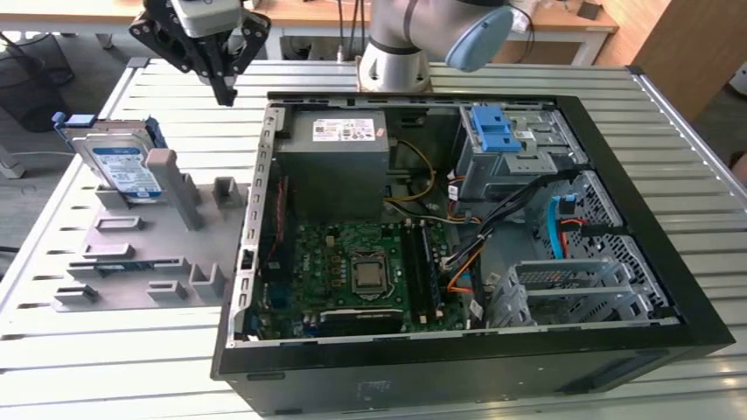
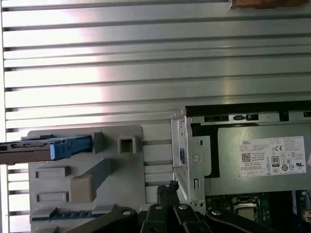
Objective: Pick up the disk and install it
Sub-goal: 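Reach for the disk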
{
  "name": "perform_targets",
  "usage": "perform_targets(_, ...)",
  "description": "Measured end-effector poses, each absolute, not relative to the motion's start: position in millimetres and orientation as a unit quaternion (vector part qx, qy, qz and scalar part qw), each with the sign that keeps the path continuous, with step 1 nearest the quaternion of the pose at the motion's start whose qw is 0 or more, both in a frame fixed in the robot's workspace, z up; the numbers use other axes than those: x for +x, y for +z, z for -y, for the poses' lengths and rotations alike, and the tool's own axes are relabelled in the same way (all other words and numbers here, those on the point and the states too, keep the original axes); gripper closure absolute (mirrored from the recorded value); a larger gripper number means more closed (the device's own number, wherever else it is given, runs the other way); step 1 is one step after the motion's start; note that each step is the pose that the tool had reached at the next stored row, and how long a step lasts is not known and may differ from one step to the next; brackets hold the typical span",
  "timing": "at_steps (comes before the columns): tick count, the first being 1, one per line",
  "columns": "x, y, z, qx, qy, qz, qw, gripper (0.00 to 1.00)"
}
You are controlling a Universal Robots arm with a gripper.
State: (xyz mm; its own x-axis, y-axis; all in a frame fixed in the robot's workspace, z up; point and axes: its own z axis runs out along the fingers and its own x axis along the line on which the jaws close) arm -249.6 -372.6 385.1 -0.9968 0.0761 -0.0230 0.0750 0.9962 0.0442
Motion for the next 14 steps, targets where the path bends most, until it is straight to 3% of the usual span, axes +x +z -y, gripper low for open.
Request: perform_targets(14,-285.5,381.9,368.6,0.038,0.021,-0.999,0.007,0.89)
